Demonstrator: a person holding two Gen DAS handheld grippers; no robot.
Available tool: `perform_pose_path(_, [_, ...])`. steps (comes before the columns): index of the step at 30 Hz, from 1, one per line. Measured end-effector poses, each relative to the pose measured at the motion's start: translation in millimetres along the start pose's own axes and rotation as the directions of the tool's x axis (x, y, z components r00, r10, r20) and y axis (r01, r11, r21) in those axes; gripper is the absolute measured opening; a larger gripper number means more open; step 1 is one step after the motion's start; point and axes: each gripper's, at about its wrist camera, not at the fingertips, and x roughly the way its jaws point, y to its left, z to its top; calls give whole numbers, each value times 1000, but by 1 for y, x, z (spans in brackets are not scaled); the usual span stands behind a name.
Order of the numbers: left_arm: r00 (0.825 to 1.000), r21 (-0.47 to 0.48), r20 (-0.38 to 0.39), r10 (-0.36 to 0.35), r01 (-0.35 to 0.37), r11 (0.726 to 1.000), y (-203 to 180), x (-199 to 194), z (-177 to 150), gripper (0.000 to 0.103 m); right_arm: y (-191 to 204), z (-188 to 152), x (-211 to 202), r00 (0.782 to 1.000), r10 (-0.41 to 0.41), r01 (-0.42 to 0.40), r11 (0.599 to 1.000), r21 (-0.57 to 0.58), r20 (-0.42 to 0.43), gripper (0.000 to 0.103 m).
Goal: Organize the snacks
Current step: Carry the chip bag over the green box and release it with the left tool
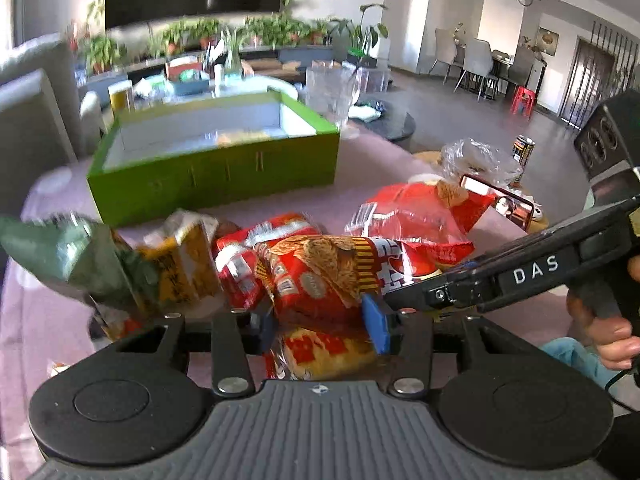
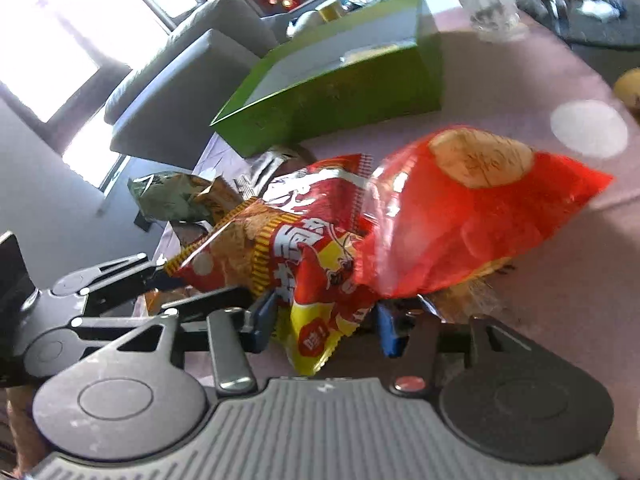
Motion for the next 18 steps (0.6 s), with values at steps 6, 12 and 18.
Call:
perform_pose_path(6, [993, 8, 115, 38, -39, 999, 2, -42, 14, 43, 31, 4, -28, 996, 37, -29, 995, -95, 83, 84])
perform_pose_path(12, [977, 35, 191, 96, -105, 994, 8, -61, 35, 50, 60, 27, -42, 982, 87, -55, 982, -182, 168, 84])
perform_pose_path(18, [964, 37, 221, 150, -162, 986, 24, -49, 75, 52, 78, 71, -34, 968, 85, -18, 962, -273, 235, 84])
